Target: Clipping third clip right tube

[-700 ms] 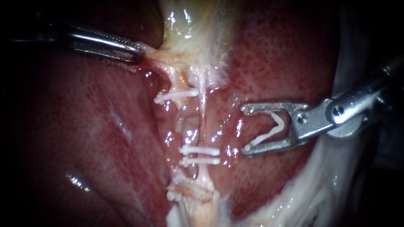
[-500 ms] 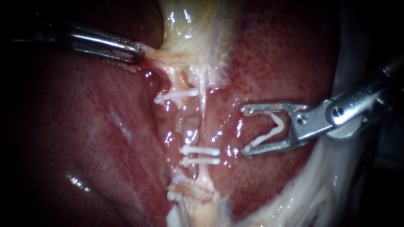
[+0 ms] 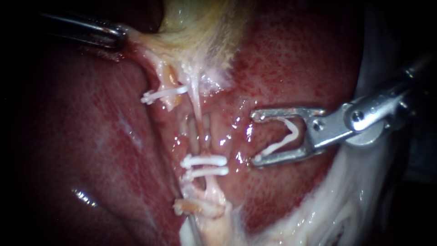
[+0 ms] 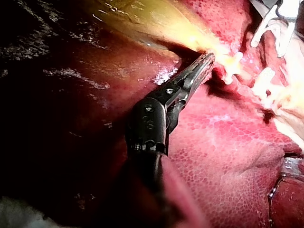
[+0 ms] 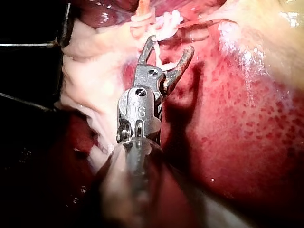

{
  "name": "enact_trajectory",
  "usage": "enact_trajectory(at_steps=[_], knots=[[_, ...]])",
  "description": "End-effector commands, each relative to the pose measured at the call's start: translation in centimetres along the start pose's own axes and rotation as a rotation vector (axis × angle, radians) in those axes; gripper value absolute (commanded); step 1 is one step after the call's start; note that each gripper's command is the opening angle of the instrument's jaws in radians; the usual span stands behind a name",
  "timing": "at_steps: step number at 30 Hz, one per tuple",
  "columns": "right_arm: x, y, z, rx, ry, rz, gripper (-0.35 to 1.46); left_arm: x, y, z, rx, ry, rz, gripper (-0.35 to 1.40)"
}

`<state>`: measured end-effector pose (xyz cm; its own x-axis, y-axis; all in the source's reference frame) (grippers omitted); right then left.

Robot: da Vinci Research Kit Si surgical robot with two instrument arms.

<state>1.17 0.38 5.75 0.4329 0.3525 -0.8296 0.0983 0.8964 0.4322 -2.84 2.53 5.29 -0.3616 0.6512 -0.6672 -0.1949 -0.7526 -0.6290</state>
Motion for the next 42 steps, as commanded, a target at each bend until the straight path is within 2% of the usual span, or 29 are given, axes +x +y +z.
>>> enact_trajectory(at_steps=[1,2,7,15,19,28,35,42], knots=[[0.0,0.02,0.05,0.0,0.009,0.015,0.5,0.0,0.0,0.01,0.001,0.0,0.0,-0.35],[0.01,0.06,0.12,0.006,0.025,0.044,0.5,0.0,0.0,0.01,0.001,0.0,0.0,-0.35],[-0.02,0.19,0.36,0.012,0.048,0.104,0.5,-0.01,0.0,0.01,0.002,0.0,0.001,-0.35],[-0.23,0.36,0.73,0.046,0.089,0.193,0.5,-0.01,0.0,0.01,0.002,0.0,0.001,-0.35],[-0.26,0.4,0.82,0.077,0.142,0.248,0.49,-0.01,0.0,0.01,0.002,0.0,0.001,-0.35],[-0.17,0.45,0.94,0.166,0.283,0.354,0.49,-0.01,0.0,0.02,0.002,0.0,0.001,-0.35],[-0.06,0.43,0.95,0.212,0.342,0.376,0.49,-0.01,0.0,0.02,0.002,0.0,0.001,-0.35],[0.17,0.36,0.81,0.228,0.382,0.389,0.49,-0.01,0.0,0.02,0.002,0.0,0.001,-0.35]])
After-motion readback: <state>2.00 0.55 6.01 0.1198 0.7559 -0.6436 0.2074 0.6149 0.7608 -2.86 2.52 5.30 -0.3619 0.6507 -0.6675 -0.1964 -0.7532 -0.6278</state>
